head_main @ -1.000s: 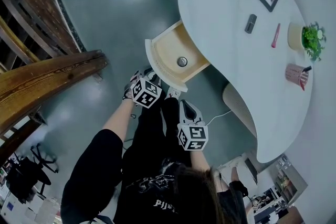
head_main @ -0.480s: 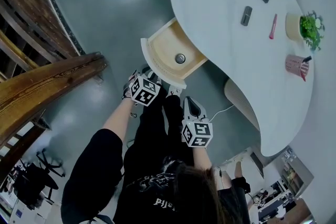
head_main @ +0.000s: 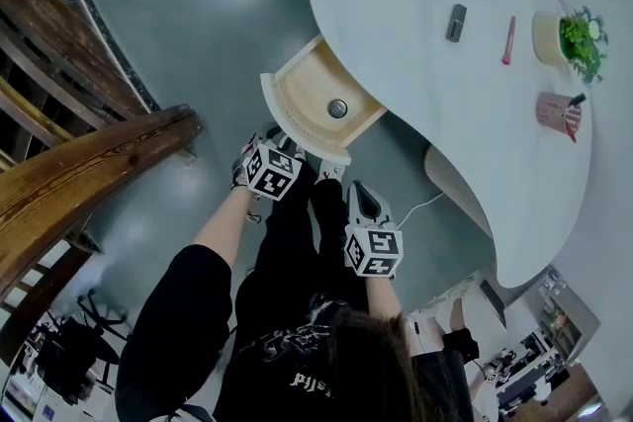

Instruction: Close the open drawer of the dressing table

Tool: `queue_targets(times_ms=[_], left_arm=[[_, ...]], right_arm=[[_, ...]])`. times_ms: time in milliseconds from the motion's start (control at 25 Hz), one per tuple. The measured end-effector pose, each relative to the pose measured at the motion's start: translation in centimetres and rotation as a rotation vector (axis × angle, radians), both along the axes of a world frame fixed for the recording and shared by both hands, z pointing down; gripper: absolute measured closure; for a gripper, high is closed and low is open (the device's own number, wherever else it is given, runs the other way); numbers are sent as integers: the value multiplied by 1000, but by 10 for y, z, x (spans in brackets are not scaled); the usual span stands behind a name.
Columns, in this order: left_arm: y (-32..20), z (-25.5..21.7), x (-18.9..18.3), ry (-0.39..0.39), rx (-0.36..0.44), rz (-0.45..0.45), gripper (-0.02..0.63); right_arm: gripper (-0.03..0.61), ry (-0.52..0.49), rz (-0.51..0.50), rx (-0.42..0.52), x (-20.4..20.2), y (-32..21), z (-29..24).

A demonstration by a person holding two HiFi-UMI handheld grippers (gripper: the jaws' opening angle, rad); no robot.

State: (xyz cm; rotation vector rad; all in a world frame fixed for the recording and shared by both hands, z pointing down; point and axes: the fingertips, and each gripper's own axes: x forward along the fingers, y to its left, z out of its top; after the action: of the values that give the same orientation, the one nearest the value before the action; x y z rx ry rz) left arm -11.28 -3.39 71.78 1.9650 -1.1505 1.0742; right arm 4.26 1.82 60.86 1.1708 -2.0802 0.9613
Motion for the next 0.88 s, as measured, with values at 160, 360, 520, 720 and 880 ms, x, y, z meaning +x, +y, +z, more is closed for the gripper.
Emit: queue_targets(times_ms=[160,360,520,720,880], left_arm=[[-7,0,4,16,0,-9,497],[-17,-1,8,27,14,7,495],[-23,-1,13,31,16,23,495],[-32,-2,19,30,23,13,495],[-40,-2,23,34,34,16,495]], right_arm=[[552,10,-7,-3,1,1,2],[552,8,7,-6,1,2,2],[552,15,18,-7,6,3,0],[552,7,41,-3,10,1,0],[552,9,46,-2,11,2,1]])
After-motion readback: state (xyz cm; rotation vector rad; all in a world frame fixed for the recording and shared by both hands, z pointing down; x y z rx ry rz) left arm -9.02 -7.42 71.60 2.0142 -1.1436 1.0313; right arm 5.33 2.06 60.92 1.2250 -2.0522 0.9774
